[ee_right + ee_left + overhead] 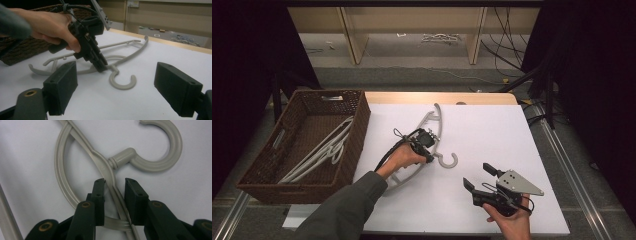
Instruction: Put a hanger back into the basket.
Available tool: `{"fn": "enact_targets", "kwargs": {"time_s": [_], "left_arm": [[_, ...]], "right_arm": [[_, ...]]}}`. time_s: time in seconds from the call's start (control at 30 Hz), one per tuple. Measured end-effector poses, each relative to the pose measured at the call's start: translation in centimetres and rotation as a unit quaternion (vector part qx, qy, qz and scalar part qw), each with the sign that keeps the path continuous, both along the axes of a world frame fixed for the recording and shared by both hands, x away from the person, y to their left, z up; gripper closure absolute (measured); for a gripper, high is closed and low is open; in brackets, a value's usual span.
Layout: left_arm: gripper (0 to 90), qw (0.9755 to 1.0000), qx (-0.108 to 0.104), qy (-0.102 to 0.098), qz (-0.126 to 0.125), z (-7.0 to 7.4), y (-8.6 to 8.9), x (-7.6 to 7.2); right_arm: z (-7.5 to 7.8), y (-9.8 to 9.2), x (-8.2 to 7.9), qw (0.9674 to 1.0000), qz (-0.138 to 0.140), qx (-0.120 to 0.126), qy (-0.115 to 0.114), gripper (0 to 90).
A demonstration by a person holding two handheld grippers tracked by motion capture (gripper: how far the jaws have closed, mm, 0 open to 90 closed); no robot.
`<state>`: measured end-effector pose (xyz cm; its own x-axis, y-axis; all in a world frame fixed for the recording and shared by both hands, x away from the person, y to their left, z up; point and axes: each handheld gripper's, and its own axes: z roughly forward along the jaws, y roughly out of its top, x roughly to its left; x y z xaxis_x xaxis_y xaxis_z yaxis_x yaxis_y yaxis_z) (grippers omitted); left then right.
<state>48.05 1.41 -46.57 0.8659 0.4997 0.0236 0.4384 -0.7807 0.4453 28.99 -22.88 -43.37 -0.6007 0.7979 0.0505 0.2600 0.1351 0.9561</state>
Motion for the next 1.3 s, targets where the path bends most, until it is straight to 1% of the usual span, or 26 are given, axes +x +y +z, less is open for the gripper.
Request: {"fn": "enact_targets", "kwargs": {"time_s": [0.03,0.07,0.1,0.13,0.17,0.3,0.47,0.57,0.73,0.77,0.87,0.93,0.97,1.0,1.03,1.07,1.1,1.13,1.17,1.2,1.3], "left_arm": [[70.4,1.0,0.001,0.004,-0.005,0.1,0.1,0.2],[70.6,0.9999,-0.006,0.008,0.0,0.0,0.2,0.3],[70.7,0.9999,-0.005,0.01,-0.002,0.0,0.3,0.5],[71.0,0.9999,-0.005,0.011,-0.002,0.0,0.3,0.5],[71.0,0.9999,-0.005,0.012,-0.001,0.0,0.3,0.6],[71.1,0.9998,0.011,0.016,-0.009,0.2,-0.1,0.9],[73.0,0.9997,0.016,0.016,-0.014,0.3,-0.1,1.1],[75.4,0.9996,0.015,0.02,-0.01,0.2,-0.2,1.1],[80.0,0.9994,0.024,0.022,-0.014,0.3,-0.3,1.4],[80.8,0.9993,0.024,0.023,-0.014,0.3,-0.3,1.5],[81.6,0.9993,0.026,0.02,-0.019,0.3,-0.3,1.4],[81.6,0.9994,0.023,0.019,-0.019,0.3,-0.3,1.4],[81.6,0.9994,0.021,0.02,-0.018,0.4,-0.3,1.5],[81.7,0.9994,0.021,0.018,-0.019,0.4,-0.2,1.5],[81.7,0.9994,0.024,0.013,-0.021,0.5,-0.2,1.6],[81.9,0.9994,0.023,0.012,-0.022,0.6,0.0,1.7],[82.1,0.9997,0.015,0.013,-0.016,0.8,0.1,1.7],[82.2,0.9998,0.002,0.015,-0.012,1.0,0.4,1.9],[82.3,0.9998,-0.005,0.014,-0.009,1.2,0.6,1.9],[82.4,0.9999,-0.008,0.014,-0.006,1.5,0.8,2.0],[82.6,0.9994,-0.031,0.015,0.003,2.3,1.4,2.4]], "right_arm": [[0.0,0.0,0.0,1.0,0.003,0.003,-0.002,19.8],[0.1,0.0,0.0,1.0,0.003,-0.003,-0.001,19.8],[0.1,0.0,0.0,1.0,0.002,-0.006,-0.002,19.8],[0.1,0.0,-0.1,1.0,0.005,-0.007,0.003,19.8],[0.0,0.0,0.0,1.0,0.006,-0.003,-0.001,19.8],[0.0,0.0,0.0,1.0,0.004,-0.005,-0.001,19.8],[0.1,0.1,-0.1,0.9999,0.002,-0.01,0.001,19.8],[0.1,0.0,-0.1,1.0,0.003,-0.007,0.0,19.8],[0.1,0.0,0.0,1.0,0.002,-0.007,0.0,19.8],[0.0,0.0,0.0,1.0,0.006,-0.001,0.001,19.8],[0.1,-0.1,-0.1,1.0,0.003,-0.008,0.001,19.8],[0.1,0.0,0.0,1.0,0.002,-0.007,0.001,19.9],[0.0,0.0,0.0,1.0,0.006,-0.002,0.001,19.8],[0.0,0.0,0.0,1.0,0.007,-0.001,0.001,19.8],[0.1,0.0,0.0,1.0,0.005,-0.006,0.003,19.8],[0.1,0.0,0.0,1.0,0.003,-0.007,0.001,19.8],[0.1,0.0,0.0,1.0,0.002,-0.005,-0.001,19.8],[0.0,0.0,0.0,1.0,0.002,0.004,-0.002,19.9],[0.0,0.0,0.1,1.0,0.003,0.003,-0.001,19.9],[0.0,0.0,0.1,1.0,0.003,0.004,-0.004,19.8],[0.0,-0.1,0.1,1.0,-0.001,-0.004,-0.002,19.8]]}}
